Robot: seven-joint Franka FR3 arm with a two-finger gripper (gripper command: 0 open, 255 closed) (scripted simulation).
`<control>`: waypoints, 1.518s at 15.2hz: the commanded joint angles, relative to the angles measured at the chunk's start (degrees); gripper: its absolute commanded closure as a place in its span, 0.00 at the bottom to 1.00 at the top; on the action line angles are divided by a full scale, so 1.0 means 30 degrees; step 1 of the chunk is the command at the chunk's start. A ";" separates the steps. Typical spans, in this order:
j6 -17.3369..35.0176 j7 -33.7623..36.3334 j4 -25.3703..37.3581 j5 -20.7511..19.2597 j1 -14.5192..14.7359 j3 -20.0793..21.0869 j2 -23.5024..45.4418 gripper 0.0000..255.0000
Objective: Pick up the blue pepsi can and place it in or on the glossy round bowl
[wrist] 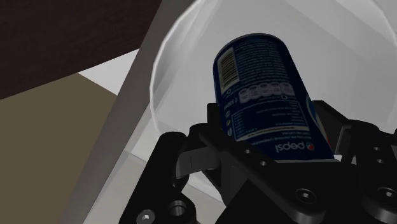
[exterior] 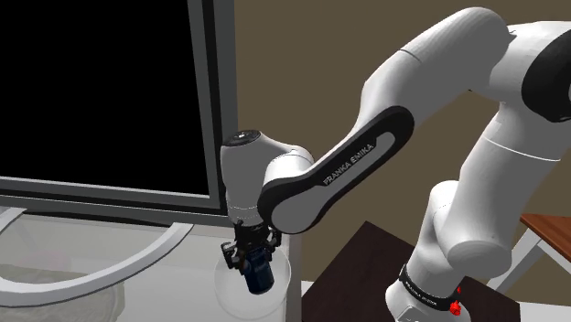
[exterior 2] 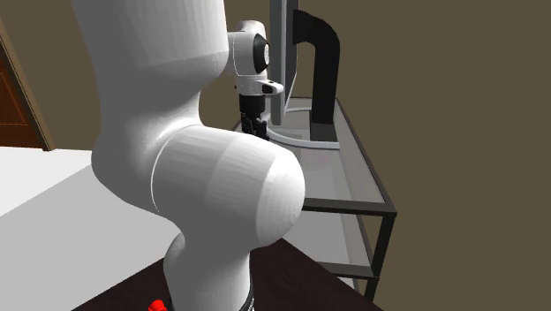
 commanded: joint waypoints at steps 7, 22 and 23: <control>-0.2261 -0.0451 0.0896 0.0566 0.0045 -0.0147 -0.1449 1.00; -0.2646 -0.0346 0.1408 0.0501 0.0047 -0.0111 -0.1317 1.00; -0.2375 -0.0303 0.1281 0.0450 0.0043 -0.0089 -0.1165 1.00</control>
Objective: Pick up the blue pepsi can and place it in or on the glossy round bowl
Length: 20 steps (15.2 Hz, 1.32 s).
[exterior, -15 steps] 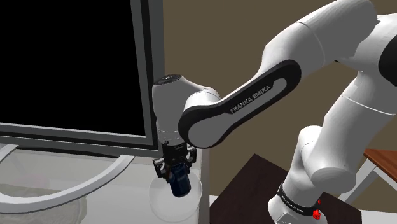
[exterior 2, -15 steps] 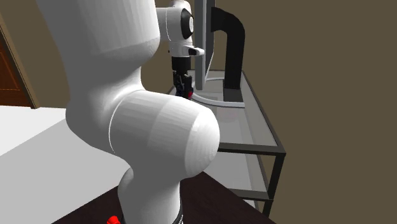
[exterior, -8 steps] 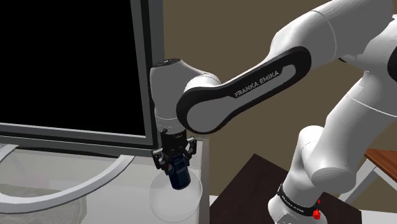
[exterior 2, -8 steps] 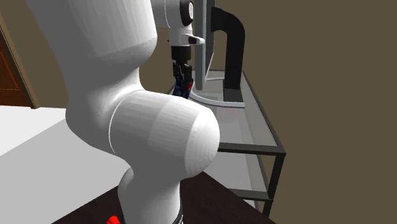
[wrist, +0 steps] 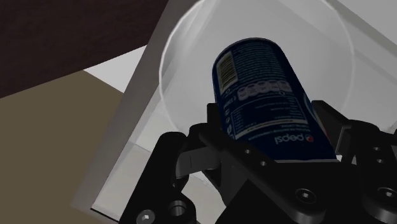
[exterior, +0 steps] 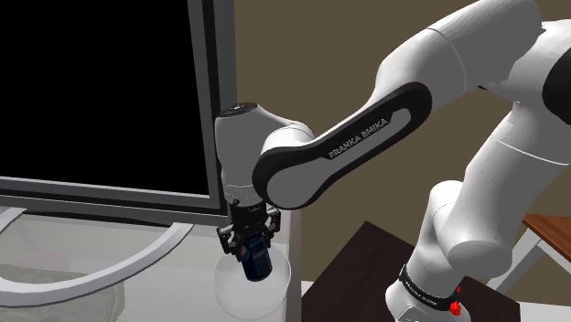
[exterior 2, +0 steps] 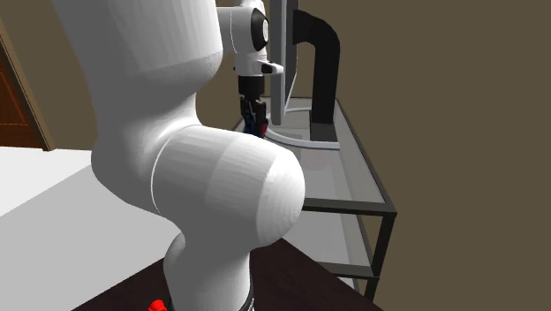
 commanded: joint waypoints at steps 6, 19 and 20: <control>0.1917 0.0381 -0.0797 -0.0439 -0.0024 0.0150 0.1170 1.00; 0.1991 0.0399 -0.0823 -0.0460 -0.0023 0.0153 0.1222 0.00; 0.1991 0.0399 -0.0823 -0.0460 -0.0023 0.0153 0.1221 0.00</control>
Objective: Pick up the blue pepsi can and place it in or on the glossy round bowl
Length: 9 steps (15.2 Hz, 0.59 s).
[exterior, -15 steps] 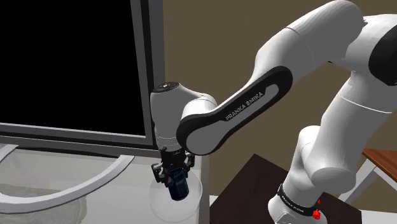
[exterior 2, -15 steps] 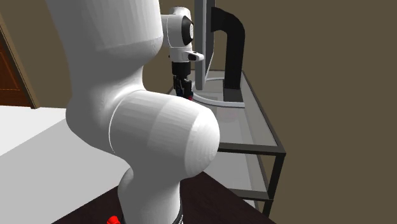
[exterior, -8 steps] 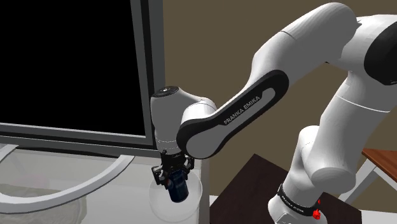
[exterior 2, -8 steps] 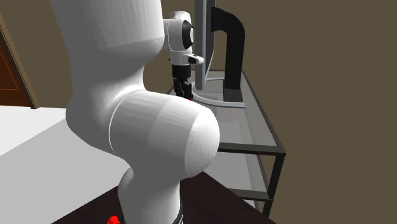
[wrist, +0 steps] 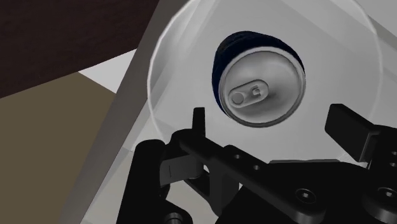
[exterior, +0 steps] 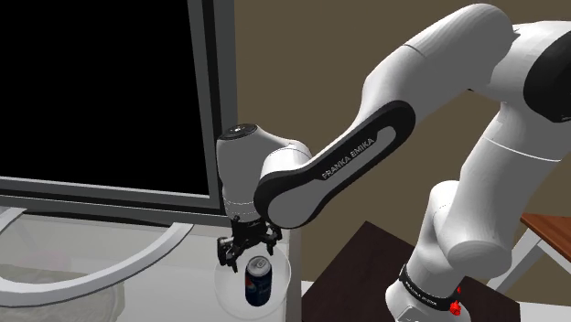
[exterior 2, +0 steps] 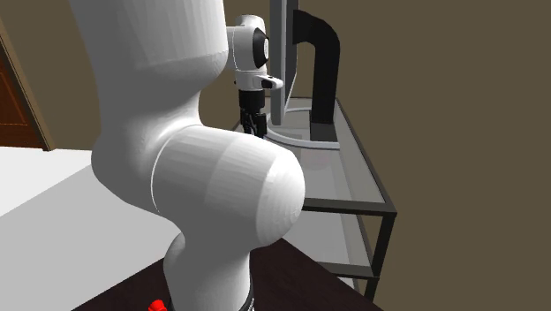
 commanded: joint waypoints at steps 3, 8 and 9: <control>-0.2051 -0.0321 0.1050 0.0396 0.0011 -0.0112 -0.1065 0.00; -0.2583 -0.0383 0.1363 0.0468 0.0010 -0.0145 -0.1297 0.00; -0.2583 -0.0384 0.1363 0.0468 0.0008 -0.0143 -0.1297 0.00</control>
